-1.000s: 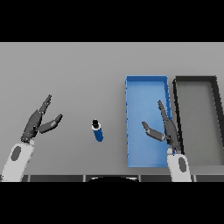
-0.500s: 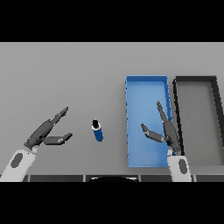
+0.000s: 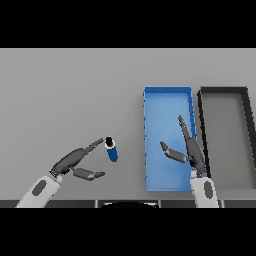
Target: Pick up the blue pipe and place it into the blue bin.
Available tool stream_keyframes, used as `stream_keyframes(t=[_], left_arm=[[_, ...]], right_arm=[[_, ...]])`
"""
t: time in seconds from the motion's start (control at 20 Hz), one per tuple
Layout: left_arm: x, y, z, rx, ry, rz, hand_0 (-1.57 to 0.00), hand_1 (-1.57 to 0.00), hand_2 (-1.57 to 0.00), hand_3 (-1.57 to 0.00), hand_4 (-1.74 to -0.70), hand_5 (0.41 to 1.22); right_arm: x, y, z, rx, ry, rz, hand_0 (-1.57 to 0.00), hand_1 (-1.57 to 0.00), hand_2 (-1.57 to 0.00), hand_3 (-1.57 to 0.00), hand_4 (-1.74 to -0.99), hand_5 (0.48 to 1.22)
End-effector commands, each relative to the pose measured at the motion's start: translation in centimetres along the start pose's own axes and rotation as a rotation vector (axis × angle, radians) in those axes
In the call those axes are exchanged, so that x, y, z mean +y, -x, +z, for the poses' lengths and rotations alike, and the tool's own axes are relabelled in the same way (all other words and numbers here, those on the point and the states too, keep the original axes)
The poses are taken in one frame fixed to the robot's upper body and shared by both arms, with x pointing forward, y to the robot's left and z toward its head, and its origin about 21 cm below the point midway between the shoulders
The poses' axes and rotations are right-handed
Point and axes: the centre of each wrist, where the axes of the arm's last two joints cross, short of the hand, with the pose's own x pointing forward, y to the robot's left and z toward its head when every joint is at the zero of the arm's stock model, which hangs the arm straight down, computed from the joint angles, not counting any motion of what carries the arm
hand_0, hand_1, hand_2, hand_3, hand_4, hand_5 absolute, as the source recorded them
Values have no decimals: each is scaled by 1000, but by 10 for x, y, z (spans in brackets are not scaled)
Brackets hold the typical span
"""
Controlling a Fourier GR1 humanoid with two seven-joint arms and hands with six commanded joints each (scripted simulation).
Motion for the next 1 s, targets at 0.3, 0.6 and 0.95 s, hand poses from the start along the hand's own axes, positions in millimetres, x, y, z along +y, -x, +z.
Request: stream_keyframes(t=[0.3,0.6,0.95], left_arm=[[-19,5,-45,-38,-25,55,1,1,1,1,-1126,487],[-38,23,-69,-42,-47,70,1,1,1,1,-1104,497],[-51,14,-91,-139,-27,244,-39,-248,-417,-345,-1268,675]], right_arm=[[0,3,1,11,1,-29,1,1,1,1,-1205,554],[-3,3,5,1,6,-29,1,1,1,1,-1200,547],[-6,1,5,-14,8,-25,1,1,1,1,-1196,560]])
